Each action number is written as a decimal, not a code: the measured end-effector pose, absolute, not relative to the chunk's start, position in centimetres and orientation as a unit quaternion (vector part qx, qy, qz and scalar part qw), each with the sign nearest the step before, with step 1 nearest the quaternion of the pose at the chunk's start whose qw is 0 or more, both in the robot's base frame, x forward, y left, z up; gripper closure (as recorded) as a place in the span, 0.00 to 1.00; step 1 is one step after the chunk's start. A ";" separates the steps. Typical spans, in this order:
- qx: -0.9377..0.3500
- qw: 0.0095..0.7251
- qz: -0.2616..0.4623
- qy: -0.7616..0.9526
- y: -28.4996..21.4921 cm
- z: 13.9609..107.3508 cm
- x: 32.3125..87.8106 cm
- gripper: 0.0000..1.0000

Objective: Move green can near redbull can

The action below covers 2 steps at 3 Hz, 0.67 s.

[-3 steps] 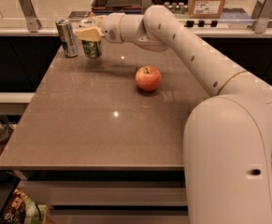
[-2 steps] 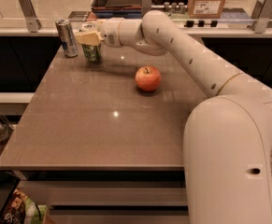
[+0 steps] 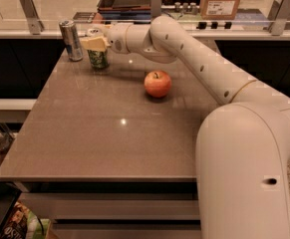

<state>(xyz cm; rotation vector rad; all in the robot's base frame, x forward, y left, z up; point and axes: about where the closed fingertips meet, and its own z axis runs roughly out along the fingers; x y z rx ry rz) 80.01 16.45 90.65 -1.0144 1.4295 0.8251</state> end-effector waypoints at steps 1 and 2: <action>-0.432 0.565 0.353 0.607 16.8 90.6 79.9 0.58; -0.433 0.564 0.354 0.607 17.1 90.5 79.8 0.35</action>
Offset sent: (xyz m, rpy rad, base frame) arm -0.0006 0.0026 -0.0005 0.0004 0.0010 0.0034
